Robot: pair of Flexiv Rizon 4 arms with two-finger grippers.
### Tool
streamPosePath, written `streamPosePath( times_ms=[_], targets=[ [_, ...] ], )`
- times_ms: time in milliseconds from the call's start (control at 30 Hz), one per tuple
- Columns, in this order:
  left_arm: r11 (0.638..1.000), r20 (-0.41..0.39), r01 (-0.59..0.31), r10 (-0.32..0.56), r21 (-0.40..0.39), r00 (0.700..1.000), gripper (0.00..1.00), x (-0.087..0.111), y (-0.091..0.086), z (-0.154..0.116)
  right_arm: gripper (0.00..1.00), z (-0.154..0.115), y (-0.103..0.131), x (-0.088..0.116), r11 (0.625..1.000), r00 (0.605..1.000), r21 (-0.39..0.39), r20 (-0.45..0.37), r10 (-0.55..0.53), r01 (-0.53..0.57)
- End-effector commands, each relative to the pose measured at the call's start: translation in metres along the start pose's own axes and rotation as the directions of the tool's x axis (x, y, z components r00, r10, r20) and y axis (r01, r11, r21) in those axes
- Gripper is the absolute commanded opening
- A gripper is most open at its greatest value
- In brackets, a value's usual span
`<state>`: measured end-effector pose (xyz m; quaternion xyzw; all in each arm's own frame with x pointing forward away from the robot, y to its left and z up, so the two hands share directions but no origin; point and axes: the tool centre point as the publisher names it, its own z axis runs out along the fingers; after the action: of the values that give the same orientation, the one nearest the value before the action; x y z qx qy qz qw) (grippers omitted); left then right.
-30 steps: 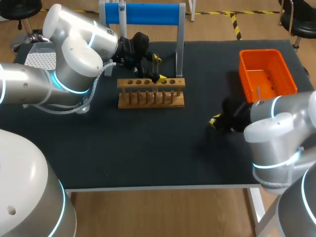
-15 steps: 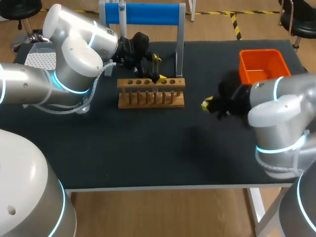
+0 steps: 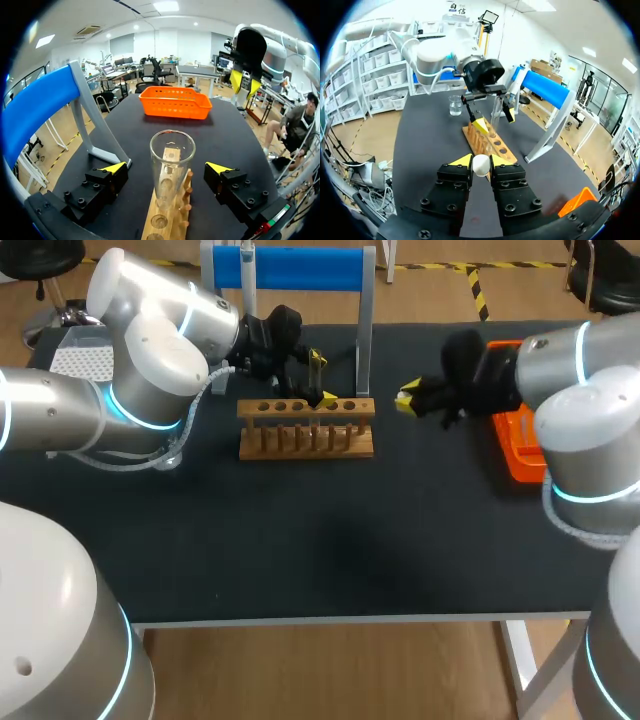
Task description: Invert the test tube, pick up the pipette, mount the tip to pipette, aspirate from beaker and dispense into the tube, eject the tip, return the pipette, and cap with the stopper.
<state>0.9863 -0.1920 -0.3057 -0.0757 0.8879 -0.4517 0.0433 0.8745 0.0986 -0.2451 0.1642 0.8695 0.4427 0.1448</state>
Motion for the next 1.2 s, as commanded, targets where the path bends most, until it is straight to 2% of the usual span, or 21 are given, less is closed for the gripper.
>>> streamPosePath(
  times_ms=[33,767,1200],
  targets=[
    [1.000,-0.002,0.001,-0.001,-0.003,1.000,1.00,0.000,-0.001,0.000,0.00,-0.023,0.004,-0.001,0.999,0.995,0.039,-0.104,0.003,0.001],
    [1.000,-0.002,0.001,-0.001,-0.003,1.000,1.00,0.000,-0.001,0.000,0.00,-0.023,0.004,-0.001,0.999,0.995,0.039,-0.104,0.003,0.001],
    [1.000,-0.002,0.001,-0.001,-0.003,1.000,1.00,0.000,-0.001,0.000,0.00,0.040,0.047,-0.041,0.993,0.965,0.046,-0.245,-0.090,0.105]
  ],
)
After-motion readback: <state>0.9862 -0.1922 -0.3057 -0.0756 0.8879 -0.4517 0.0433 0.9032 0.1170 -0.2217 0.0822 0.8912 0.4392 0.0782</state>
